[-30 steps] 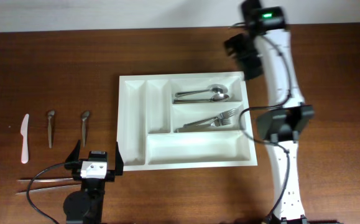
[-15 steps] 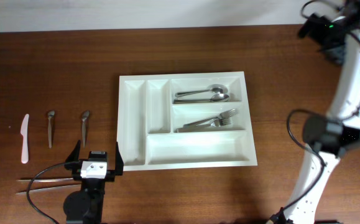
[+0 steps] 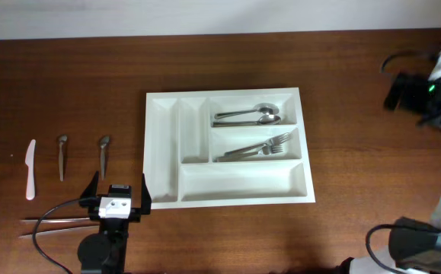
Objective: Pack container
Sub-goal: 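Raise the right gripper and withdraw it to the right edge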
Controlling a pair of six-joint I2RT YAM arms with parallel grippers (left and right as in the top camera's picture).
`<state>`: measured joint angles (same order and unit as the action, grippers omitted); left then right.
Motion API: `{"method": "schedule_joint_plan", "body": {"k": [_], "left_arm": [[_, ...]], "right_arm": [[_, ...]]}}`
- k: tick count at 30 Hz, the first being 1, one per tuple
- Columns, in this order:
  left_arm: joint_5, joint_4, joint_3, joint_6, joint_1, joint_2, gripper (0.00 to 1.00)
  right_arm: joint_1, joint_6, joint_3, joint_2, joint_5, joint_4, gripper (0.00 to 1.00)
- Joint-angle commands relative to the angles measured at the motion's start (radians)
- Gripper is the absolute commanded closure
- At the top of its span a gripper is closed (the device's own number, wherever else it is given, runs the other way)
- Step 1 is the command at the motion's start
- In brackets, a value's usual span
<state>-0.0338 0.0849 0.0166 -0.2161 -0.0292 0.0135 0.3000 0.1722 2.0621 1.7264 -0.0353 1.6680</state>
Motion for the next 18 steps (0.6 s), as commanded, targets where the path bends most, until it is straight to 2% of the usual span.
{"method": "schedule_joint_plan", "body": {"k": [1, 7, 12, 15, 18], "left_arm": [[0.011, -0.003, -0.007, 0.01, 0.006, -0.008, 0.01], [0.011, -0.003, -0.008, 0.01, 0.006, -0.008, 0.01], [0.011, -0.003, -0.008, 0.01, 0.006, -0.008, 0.01], [0.011, -0.003, -0.007, 0.01, 0.006, -0.008, 0.01], [0.011, -0.003, -0.008, 0.01, 0.006, -0.008, 0.01]], "right_arm": [[0.003, -0.074, -0.164, -0.021, -0.051, -0.06, 0.01], [0.004, -0.37, -0.458, -0.011, 0.013, -0.318, 0.01], [0.004, -0.431, -0.578, -0.011, 0.011, -0.393, 0.01], [0.004, -0.431, -0.59, -0.011, -0.005, -0.414, 0.01], [0.004, -0.502, -0.589, -0.012, -0.011, -0.427, 0.01]]}}
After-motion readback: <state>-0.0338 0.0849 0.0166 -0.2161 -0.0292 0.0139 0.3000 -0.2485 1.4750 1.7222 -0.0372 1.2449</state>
